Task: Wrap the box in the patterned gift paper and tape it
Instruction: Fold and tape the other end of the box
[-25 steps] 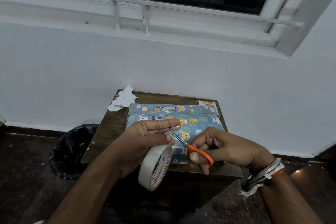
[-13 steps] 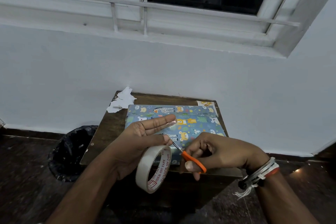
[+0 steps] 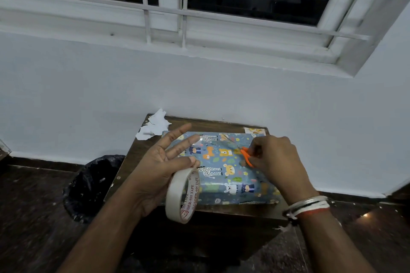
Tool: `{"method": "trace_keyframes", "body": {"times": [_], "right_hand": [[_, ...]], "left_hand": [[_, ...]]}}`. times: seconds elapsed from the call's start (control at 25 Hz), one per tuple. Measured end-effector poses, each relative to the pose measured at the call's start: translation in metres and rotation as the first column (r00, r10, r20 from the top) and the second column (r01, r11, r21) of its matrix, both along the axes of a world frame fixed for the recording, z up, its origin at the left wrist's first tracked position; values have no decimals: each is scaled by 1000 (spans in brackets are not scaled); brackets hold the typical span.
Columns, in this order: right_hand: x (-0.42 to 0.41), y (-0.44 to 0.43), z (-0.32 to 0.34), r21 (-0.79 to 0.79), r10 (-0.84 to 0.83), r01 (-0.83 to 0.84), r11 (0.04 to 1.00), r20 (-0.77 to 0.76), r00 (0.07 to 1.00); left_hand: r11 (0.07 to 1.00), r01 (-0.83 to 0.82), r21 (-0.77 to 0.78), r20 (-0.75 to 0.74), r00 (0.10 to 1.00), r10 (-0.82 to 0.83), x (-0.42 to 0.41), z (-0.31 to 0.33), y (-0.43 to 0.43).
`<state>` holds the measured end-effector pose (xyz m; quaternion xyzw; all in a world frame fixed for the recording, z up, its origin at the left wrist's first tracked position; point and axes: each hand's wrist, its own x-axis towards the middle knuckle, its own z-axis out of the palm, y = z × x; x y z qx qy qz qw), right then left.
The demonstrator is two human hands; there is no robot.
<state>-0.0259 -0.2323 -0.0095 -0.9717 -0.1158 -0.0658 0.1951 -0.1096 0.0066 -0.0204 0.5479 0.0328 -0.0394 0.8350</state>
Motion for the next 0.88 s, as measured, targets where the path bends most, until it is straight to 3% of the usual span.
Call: {"method": "trace_keyframes", "body": {"times": [0.12, 0.2, 0.24, 0.28, 0.32, 0.36, 0.4, 0.44, 0.52, 0.88], "right_hand": [[7, 17, 1, -354, 37, -71, 933, -101, 994], [6, 28, 5, -440, 83, -120, 890, -103, 991], [4, 32, 6, -384, 116, -123, 915, -41, 992], [1, 38, 6, -222, 129, -117, 968, 41, 991], [-4, 45, 6, 46, 116, -119, 992, 62, 991], [-9, 54, 7, 350, 124, -119, 929, 8, 992], [-13, 63, 9, 597, 180, -93, 797, -88, 980], [-17, 71, 10, 748, 252, -46, 663, -165, 954], [-20, 82, 8, 822, 318, -4, 569, -216, 923], [-14, 101, 7, 812, 294, -95, 575, -97, 951]], "left_hand": [[1000, 6, 10, 17, 1000, -6, -2, 0, 0], [1000, -1, 21, 21, 1000, 0, -3, 1, 2], [1000, 0, 28, 27, 1000, -1, -4, 1, 2], [1000, 2, 29, 33, 999, -3, -4, 2, 3], [1000, 3, 24, 39, 999, -4, -5, 2, 3], [1000, 0, 18, 44, 999, -1, -5, 2, 3], [1000, -3, 15, 47, 999, 3, -6, 2, 4], [1000, -7, 17, 49, 999, 6, -6, 2, 4], [1000, -8, 27, 61, 998, 7, -6, 2, 6], [994, -62, 95, 52, 997, 57, -4, -3, 16]]}}
